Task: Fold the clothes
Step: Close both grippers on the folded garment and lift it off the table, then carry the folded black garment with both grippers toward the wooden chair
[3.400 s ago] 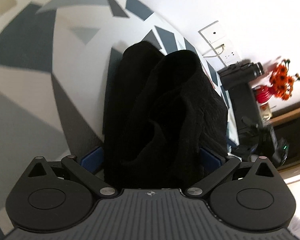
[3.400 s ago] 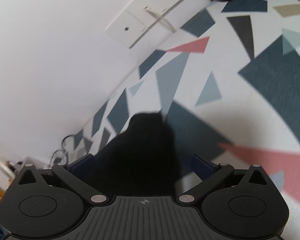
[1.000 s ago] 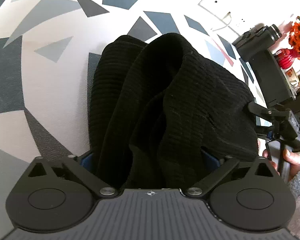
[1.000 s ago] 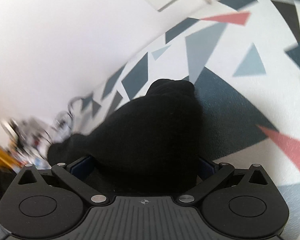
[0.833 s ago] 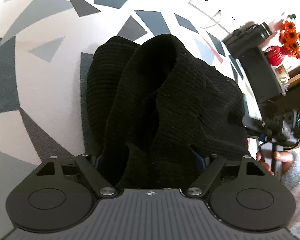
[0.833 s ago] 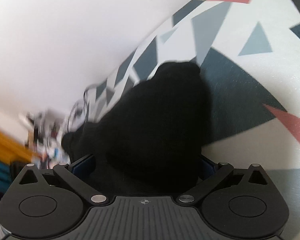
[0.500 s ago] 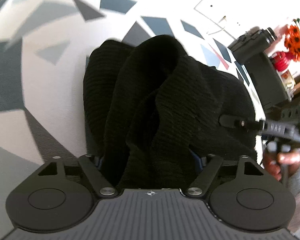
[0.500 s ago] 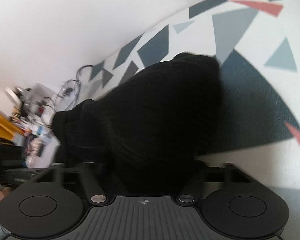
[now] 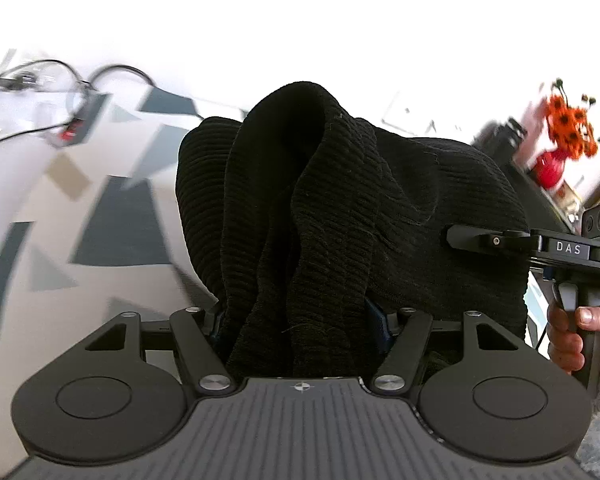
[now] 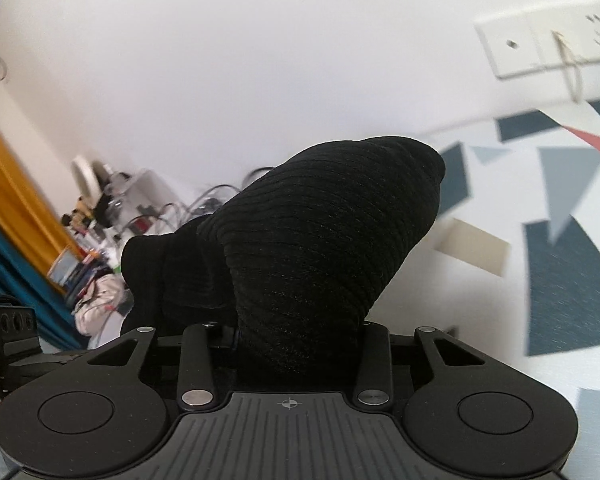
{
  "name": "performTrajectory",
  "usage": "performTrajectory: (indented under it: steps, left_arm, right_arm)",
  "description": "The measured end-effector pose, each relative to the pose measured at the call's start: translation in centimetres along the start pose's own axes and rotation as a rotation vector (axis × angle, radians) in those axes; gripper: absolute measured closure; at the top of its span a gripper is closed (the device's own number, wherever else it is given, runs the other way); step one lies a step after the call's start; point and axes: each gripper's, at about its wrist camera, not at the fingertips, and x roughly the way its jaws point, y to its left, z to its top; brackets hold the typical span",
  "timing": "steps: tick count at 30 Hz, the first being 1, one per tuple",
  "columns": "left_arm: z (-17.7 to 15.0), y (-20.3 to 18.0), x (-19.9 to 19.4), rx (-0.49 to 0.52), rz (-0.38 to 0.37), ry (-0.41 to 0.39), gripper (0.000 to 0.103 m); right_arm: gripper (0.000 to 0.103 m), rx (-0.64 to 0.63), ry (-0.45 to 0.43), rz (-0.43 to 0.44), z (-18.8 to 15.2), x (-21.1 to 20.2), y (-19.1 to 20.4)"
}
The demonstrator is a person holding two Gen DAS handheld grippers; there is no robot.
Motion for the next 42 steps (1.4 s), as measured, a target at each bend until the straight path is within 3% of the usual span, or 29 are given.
performTrajectory:
  steps: [7, 13, 21, 26, 32, 38, 42]
  left_arm:
    - [-2.5, 3.0, -7.3, -0.092, 0.139, -0.089, 0.038]
    - [-6.4, 3.7, -14.8, -0.238, 0.362, -0.218, 0.038]
    - [-15.1, 5.0, -27.6, -0.456, 0.637, -0.396, 0.038]
    - [-22.6, 6.1, -37.3, -0.545, 0.785, -0.489, 0.038]
    - [-31.0, 6.5, -49.4, -0.573, 0.943, -0.526, 0.038]
    - [-37.4, 8.1, -57.8, -0.643, 1.039, -0.53, 0.038]
    - [-41.4, 10.1, -61.2, -0.716, 1.069, -0.547, 0.038]
  right_arm:
    - [0.069, -0.096, 0.065, 0.106, 0.2, 3.1, 6.8]
    - [0.069, -0.191, 0.178, 0.317, 0.6, 7.7, 12.8]
    - [0.069, -0.383, 0.392, 0.615, -2.3, 14.0, 26.5]
    - [0.069, -0.508, 0.495, 0.767, -8.9, 15.3, 37.7]
    - [0.069, -0.573, 0.608, 0.886, -20.0, 12.4, 50.5]
    - [0.069, -0.619, 0.681, 0.97, -29.8, 9.6, 60.5]
    - [0.069, -0.638, 0.738, 0.996, -35.9, 8.5, 65.7]
